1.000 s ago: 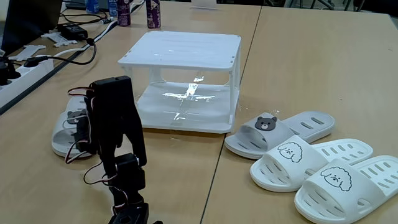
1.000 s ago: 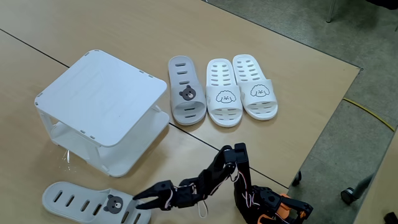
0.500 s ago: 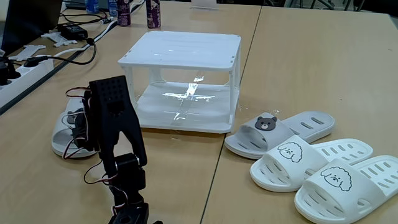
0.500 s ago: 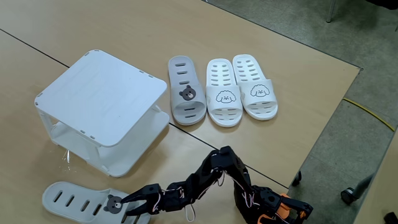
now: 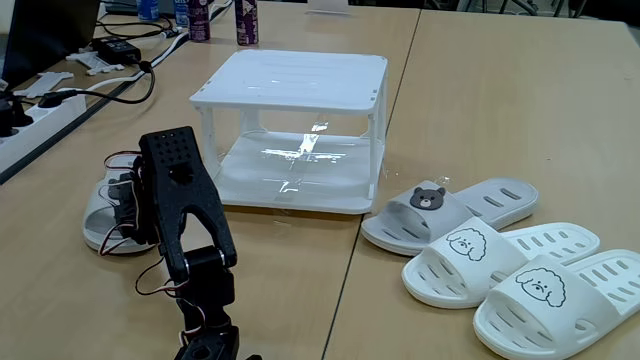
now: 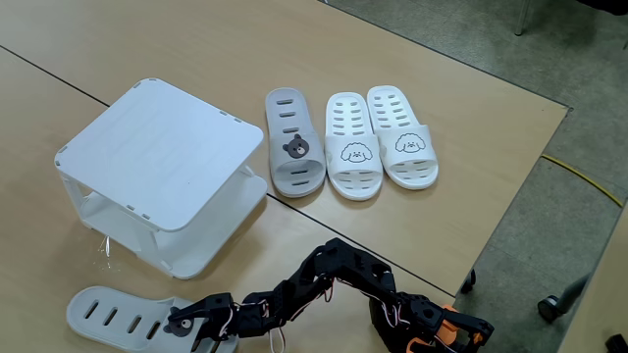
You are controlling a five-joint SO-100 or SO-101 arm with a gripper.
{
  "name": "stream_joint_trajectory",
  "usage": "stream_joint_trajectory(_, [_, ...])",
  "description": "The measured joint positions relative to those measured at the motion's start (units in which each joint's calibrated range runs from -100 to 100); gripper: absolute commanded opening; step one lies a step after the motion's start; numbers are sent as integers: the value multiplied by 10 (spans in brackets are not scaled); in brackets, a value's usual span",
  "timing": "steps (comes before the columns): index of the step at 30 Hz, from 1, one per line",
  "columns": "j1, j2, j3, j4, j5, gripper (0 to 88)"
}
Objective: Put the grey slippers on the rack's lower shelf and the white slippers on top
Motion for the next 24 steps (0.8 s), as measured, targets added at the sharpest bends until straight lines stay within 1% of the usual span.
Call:
stream_joint_trajectory(1, [1,8,-12,0,0,237])
stream_joint_trajectory(2, [3,16,-22,0,0,183])
stream_joint_trajectory(4, [4,27,-37,0,0,29])
stream_joint_trajectory(5, [2,31,-41,0,0,3])
stream_joint_trajectory(6, [1,34,-44,0,0,16])
stream_joint_trajectory(12, [5,35,-46,0,0,7])
stream_joint_trajectory(14, [5,11,-28,0,0,7])
stream_joint_trajectory(19, [5,-148,131,1,0,7])
stream_joint_trajectory(24, [26,-384,360,1,0,7])
